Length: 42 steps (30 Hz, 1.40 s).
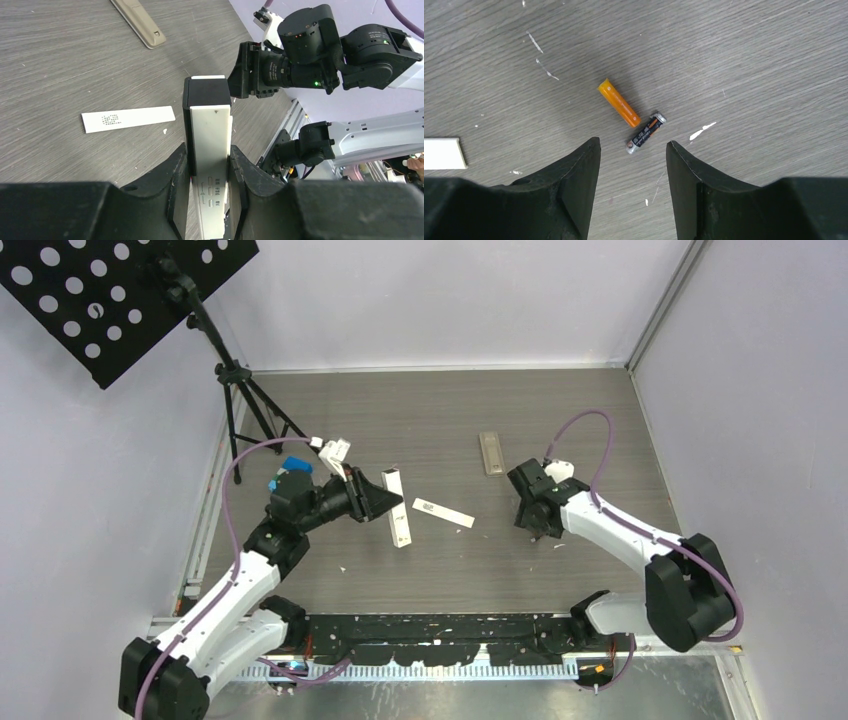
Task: Load the batteries into the remote control
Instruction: Adjust the battery at the center of the board.
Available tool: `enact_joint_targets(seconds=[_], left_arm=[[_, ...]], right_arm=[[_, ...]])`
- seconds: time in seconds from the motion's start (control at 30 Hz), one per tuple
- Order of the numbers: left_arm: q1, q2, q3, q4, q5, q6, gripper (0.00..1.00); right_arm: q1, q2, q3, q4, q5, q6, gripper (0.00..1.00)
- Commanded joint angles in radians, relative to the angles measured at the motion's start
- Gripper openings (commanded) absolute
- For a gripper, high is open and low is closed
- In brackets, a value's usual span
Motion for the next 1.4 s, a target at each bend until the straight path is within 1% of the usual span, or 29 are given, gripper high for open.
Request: enact_joint_targets(seconds=[0.0,0.1,0.17,0.27,0.33,0.4,0.5,0.63,0.9,1.1,1.23,1.37], left_arm=[[0.002,0.006,0.010,0.070,0.027,0.015,0.00],[0.002,0.010,0.010,0.069,0.028,0.013,0.00],[0.002,0.008,0.009,0.067,0.027,0.014,0.00],[0.002,0.004,0.011,0.058,0.027,0.016,0.00],[0.002,0.001,0.013,0.051,0.024,0.019,0.00],[0.002,0.000,0.013,0.049,0.019,0.020,0.00],[0.002,0.004,0.016,0.049,0.012,0.019,0.00],[0.002,0.020,0.034,0.054,0.017,0.018,0.00],[0.002,0.048,0.063,0.066,0.068,0.032,0.00],[0.002,0.031,0.064,0.066,0.067,0.041,0.00],[0.002,0.038,0.062,0.066,0.067,0.038,0.00],[0.002,0.043,0.057,0.067,0.067,0.034,0.00]], right_arm=[[-0.023,0.039,0.017,0.068,0.003,-0.019,0.55],[-0.043,0.061,0.008,0.104,-0.015,-0.044,0.54],[-0.061,0.076,0.006,0.120,-0.042,-0.058,0.50],[-0.074,0.085,0.008,0.115,-0.057,-0.056,0.46],[-0.075,0.080,0.008,0.091,-0.034,-0.033,0.44],[-0.075,0.075,0.007,0.068,-0.016,-0.015,0.44],[-0.075,0.074,-0.008,0.065,-0.036,-0.004,0.44],[-0.075,0.058,-0.028,0.064,-0.045,0.012,0.46],[-0.075,0.041,-0.034,0.050,-0.021,0.022,0.49],[-0.075,0.014,-0.062,0.050,-0.009,0.045,0.48],[-0.075,-0.004,-0.073,0.048,-0.008,0.044,0.42],[-0.075,-0.001,-0.076,0.044,-0.006,0.049,0.41]])
